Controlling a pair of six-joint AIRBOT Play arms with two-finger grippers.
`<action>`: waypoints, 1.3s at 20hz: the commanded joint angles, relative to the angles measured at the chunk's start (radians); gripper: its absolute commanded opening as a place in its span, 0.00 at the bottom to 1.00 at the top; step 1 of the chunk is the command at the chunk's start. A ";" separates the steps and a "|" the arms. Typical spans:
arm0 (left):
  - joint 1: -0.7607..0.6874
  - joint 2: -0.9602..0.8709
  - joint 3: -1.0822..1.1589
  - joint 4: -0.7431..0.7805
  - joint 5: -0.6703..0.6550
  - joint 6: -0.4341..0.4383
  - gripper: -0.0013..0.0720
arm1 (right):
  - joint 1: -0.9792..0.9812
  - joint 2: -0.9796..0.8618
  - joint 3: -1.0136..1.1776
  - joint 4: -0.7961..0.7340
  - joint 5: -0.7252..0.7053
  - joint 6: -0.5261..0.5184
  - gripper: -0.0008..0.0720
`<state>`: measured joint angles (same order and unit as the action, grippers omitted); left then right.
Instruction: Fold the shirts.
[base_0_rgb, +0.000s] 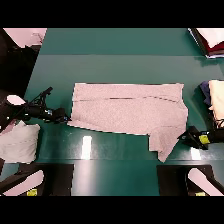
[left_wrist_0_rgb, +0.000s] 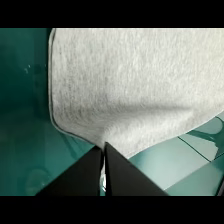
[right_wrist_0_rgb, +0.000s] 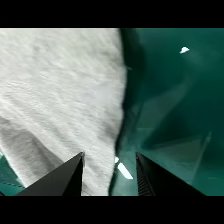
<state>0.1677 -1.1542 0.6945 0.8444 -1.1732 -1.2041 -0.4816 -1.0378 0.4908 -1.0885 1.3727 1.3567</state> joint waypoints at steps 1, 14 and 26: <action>0.000 0.000 0.004 0.000 0.003 0.000 0.05 | 0.043 0.000 -0.024 0.067 -0.082 -0.019 0.51; 0.000 0.262 0.002 0.305 -0.232 -0.080 0.04 | 0.139 0.292 0.154 -0.241 0.266 -0.016 0.03; 0.000 0.110 0.183 0.142 0.008 -0.135 0.04 | 0.373 0.082 0.430 -0.141 -0.019 -0.009 0.03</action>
<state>0.1673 -0.9634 0.7971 1.0077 -1.2373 -1.3300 -0.1505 -0.8200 0.8059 -1.2343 1.4143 1.3472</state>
